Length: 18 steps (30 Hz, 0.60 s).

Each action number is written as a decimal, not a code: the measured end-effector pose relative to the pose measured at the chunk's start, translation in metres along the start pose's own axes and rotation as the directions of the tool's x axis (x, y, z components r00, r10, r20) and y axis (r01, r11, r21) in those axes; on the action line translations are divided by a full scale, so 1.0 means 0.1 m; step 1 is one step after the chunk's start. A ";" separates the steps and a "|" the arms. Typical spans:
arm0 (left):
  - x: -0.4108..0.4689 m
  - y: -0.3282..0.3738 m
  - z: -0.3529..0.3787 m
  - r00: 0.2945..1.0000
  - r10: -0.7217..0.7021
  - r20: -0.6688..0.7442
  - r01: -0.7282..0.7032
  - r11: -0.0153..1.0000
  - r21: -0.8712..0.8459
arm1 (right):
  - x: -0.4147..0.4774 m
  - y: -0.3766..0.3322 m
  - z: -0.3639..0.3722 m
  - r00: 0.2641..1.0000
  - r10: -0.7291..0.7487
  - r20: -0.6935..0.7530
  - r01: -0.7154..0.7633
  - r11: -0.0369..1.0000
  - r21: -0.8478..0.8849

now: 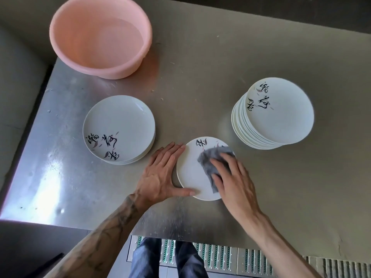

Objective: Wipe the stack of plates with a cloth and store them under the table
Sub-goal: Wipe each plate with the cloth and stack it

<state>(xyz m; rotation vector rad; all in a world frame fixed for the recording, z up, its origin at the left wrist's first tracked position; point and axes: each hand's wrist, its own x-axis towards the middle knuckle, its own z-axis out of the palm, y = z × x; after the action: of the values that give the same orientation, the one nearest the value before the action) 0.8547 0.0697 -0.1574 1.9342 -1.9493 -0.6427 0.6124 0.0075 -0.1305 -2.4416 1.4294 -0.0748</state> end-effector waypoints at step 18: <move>0.00 0.00 0.00 1.000 0.004 -0.014 -0.004 1.000 0.008 | -0.01 0.13 -0.04 0.995 -0.105 0.004 0.105 0.994 -0.022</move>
<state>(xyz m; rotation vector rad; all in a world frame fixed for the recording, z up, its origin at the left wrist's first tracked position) 0.8550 0.0698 -0.1576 1.9345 -1.9499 -0.6194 0.6003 0.0012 -0.1300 -2.5325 1.3072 -0.0795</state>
